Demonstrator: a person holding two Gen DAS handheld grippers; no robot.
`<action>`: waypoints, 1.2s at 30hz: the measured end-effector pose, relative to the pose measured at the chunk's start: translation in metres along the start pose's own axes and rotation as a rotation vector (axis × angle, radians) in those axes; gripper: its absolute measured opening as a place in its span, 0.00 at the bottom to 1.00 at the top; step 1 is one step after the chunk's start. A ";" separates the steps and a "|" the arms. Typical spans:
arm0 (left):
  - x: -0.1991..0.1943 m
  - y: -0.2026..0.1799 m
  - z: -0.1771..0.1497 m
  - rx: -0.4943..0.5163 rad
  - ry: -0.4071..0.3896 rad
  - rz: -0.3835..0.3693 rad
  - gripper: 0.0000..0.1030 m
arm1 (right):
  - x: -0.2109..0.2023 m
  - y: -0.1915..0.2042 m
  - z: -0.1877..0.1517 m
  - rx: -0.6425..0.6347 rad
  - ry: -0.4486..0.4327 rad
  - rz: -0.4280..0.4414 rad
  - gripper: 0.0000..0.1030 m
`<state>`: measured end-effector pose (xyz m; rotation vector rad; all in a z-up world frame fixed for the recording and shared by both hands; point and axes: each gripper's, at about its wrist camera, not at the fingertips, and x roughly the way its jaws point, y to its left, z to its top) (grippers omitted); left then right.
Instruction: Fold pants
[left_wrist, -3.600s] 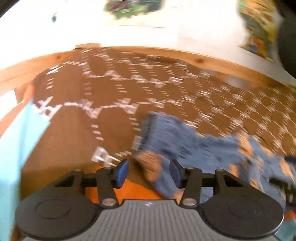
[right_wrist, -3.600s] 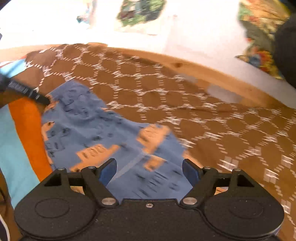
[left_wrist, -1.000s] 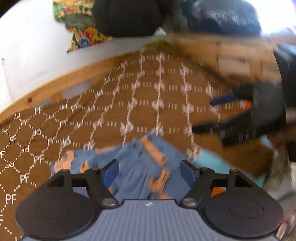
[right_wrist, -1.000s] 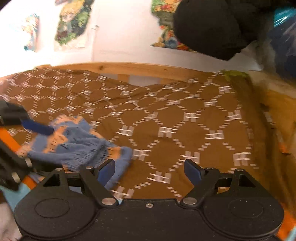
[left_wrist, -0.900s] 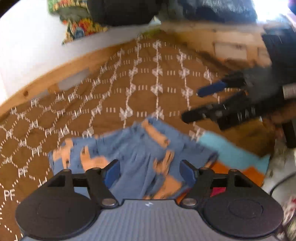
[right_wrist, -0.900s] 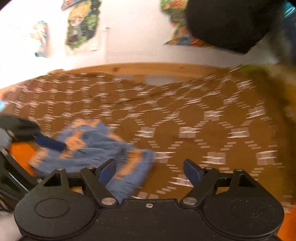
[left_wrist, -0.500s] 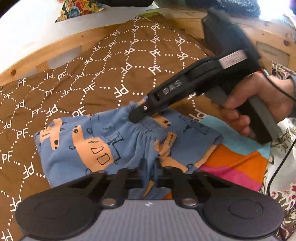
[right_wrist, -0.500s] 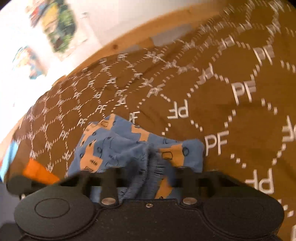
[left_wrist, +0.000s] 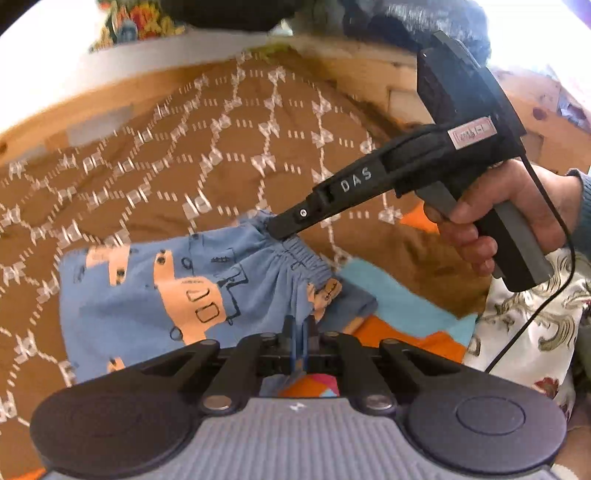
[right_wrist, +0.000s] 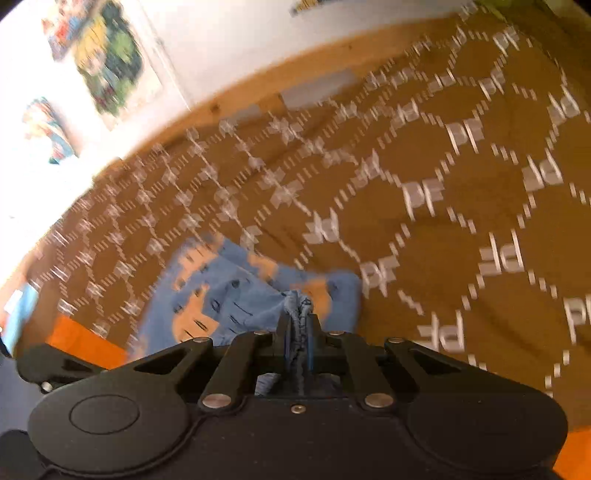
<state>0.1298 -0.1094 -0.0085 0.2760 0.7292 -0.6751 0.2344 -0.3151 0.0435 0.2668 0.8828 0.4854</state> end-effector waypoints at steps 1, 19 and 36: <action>0.004 0.001 -0.003 -0.007 0.011 -0.011 0.03 | 0.003 -0.002 -0.006 0.005 0.003 -0.017 0.09; -0.023 0.059 -0.063 -0.394 0.010 0.509 0.86 | -0.007 0.070 -0.074 -0.466 -0.140 -0.446 0.82; 0.035 0.119 0.011 -0.179 -0.069 0.643 0.89 | 0.070 0.070 -0.035 -0.646 -0.228 -0.557 0.84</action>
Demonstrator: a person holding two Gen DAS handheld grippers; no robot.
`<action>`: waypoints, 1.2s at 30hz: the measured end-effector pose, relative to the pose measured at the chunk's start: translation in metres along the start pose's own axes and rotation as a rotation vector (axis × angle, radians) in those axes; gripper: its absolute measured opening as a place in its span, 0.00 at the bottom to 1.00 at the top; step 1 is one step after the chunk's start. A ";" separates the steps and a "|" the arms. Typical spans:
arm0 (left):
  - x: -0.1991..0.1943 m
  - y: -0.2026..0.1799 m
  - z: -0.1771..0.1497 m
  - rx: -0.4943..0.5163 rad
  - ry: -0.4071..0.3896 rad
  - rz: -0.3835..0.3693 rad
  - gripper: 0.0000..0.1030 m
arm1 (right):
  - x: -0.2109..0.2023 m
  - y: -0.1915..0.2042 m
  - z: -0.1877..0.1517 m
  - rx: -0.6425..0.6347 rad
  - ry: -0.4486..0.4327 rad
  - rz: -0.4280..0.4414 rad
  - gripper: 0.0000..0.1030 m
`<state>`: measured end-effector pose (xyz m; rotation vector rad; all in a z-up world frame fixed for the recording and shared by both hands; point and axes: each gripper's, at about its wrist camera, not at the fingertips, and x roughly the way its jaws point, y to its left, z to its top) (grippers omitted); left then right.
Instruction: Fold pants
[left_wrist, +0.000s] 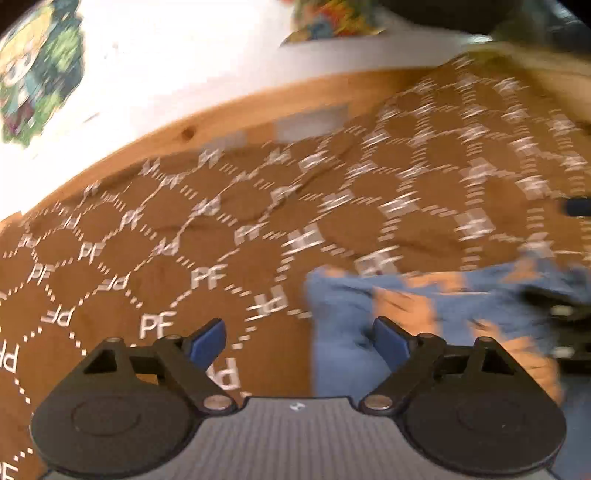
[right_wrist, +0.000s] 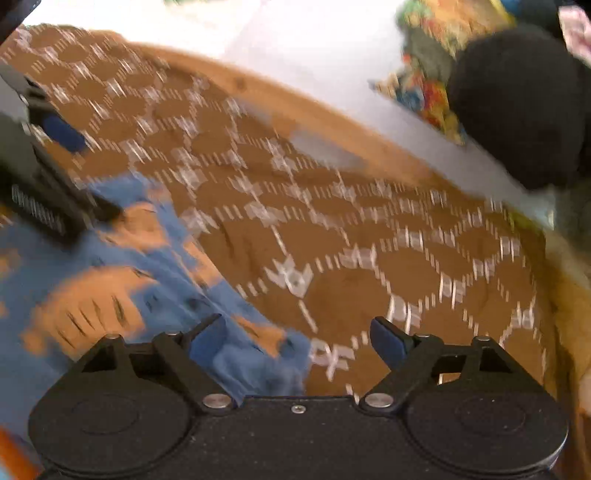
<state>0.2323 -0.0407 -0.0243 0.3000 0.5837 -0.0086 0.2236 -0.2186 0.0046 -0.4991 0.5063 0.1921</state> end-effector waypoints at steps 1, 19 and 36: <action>0.010 0.007 -0.001 -0.037 0.014 -0.006 0.92 | 0.000 -0.005 -0.005 0.026 -0.001 0.005 0.86; -0.028 -0.006 -0.041 -0.072 0.085 -0.053 1.00 | -0.048 0.018 -0.016 0.003 0.008 0.054 0.91; -0.076 0.020 -0.068 -0.325 0.173 -0.063 0.99 | -0.101 0.020 -0.019 -0.009 -0.078 -0.006 0.94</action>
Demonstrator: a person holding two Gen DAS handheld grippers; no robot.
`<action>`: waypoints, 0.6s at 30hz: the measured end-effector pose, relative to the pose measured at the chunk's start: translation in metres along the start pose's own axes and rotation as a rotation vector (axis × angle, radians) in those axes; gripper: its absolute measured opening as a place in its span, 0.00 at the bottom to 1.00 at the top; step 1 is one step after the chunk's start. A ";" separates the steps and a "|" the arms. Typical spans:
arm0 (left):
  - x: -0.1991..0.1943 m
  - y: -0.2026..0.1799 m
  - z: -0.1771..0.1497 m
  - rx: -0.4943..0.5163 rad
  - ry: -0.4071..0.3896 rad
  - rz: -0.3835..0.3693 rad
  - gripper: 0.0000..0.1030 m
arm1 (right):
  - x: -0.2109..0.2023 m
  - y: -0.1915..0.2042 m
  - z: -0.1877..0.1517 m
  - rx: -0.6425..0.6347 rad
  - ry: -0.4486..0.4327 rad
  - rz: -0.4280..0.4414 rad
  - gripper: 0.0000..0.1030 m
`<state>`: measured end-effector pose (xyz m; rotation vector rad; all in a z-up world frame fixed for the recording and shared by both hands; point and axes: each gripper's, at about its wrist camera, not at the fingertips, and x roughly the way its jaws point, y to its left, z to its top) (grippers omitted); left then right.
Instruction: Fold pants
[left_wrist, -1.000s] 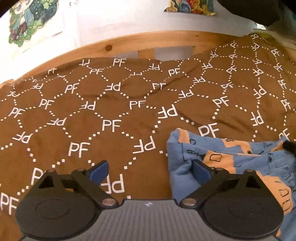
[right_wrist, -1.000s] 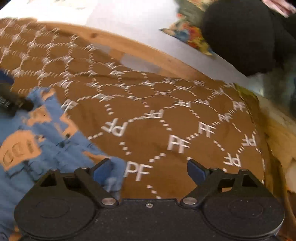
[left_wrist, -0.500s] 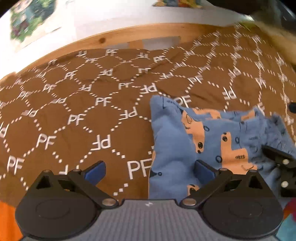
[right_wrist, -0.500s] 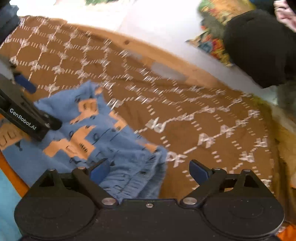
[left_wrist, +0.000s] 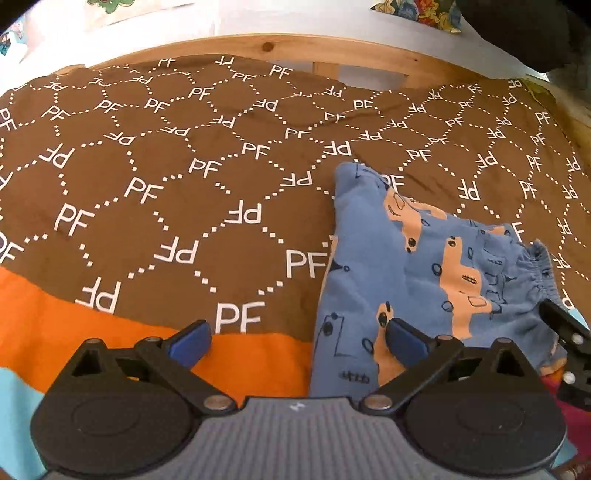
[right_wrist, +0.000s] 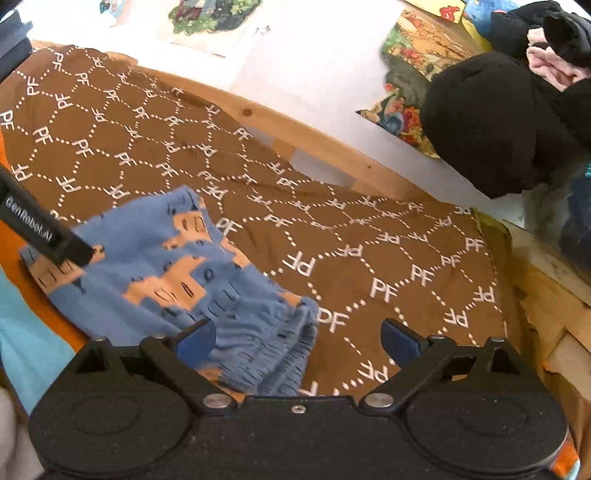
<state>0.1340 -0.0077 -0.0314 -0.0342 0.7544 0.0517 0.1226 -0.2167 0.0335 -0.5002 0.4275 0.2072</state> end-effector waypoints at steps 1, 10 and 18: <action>0.000 -0.001 -0.001 0.008 0.005 -0.003 0.99 | 0.004 0.001 0.004 -0.012 -0.002 0.008 0.94; 0.002 0.002 -0.008 -0.002 0.007 -0.022 1.00 | 0.085 -0.015 0.021 0.024 0.078 0.118 0.95; 0.002 0.003 -0.011 -0.003 -0.001 -0.031 1.00 | 0.073 -0.071 0.005 0.149 0.083 -0.017 0.99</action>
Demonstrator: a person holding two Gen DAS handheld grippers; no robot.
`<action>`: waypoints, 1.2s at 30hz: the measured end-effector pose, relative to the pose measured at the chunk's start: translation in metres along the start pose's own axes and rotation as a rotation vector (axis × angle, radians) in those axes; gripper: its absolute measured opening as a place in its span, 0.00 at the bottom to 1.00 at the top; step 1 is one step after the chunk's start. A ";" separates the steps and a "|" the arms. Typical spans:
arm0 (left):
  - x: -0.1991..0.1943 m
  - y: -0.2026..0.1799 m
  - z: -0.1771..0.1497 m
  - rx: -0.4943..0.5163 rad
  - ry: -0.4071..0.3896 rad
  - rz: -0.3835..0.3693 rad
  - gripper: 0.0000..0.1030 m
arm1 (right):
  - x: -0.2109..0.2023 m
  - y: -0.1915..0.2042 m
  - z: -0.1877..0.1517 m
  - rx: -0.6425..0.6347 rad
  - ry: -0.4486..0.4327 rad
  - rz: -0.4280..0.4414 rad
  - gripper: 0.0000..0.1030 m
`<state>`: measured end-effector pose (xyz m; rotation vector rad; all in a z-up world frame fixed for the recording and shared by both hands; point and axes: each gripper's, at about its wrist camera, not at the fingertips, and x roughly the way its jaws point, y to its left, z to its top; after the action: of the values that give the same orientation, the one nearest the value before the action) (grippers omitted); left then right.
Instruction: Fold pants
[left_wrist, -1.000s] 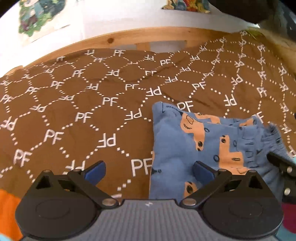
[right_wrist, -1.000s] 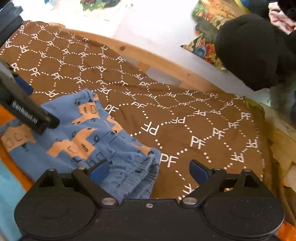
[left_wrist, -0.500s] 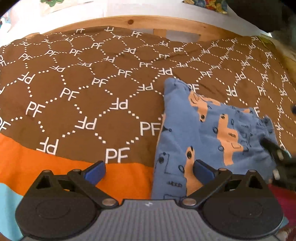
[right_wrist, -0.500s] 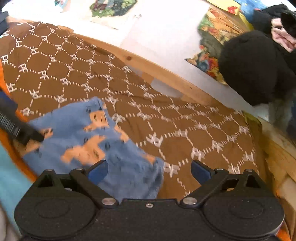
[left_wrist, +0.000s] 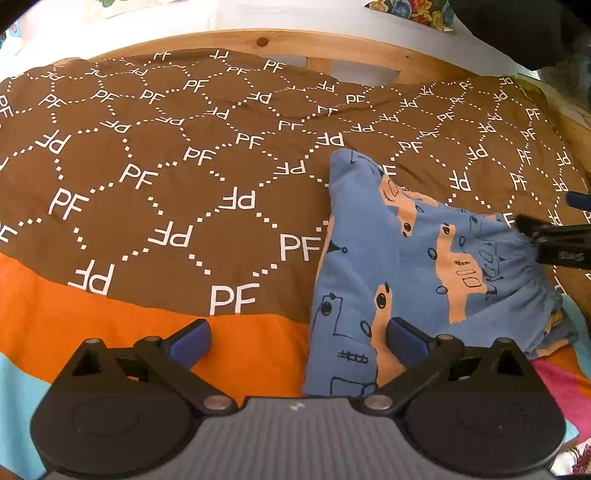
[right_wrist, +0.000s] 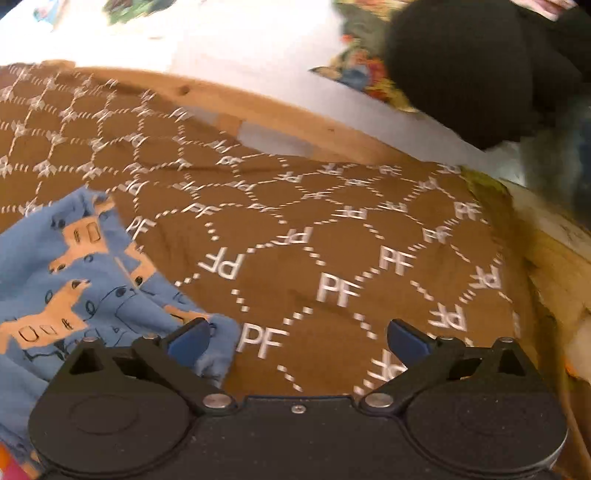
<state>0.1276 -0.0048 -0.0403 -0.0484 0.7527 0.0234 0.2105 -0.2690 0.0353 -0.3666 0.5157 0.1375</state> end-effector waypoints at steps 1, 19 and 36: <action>-0.001 0.000 0.000 -0.003 0.003 0.001 1.00 | -0.007 -0.003 -0.003 0.026 -0.003 0.019 0.99; -0.030 0.007 0.001 -0.023 -0.015 -0.164 1.00 | -0.061 -0.007 -0.024 0.146 0.073 0.345 0.99; 0.002 0.015 0.009 -0.065 0.031 -0.274 1.00 | 0.076 -0.051 0.002 0.438 0.198 0.692 0.95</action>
<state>0.1349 0.0108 -0.0358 -0.2138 0.7710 -0.2142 0.2879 -0.3125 0.0143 0.2430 0.8344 0.6495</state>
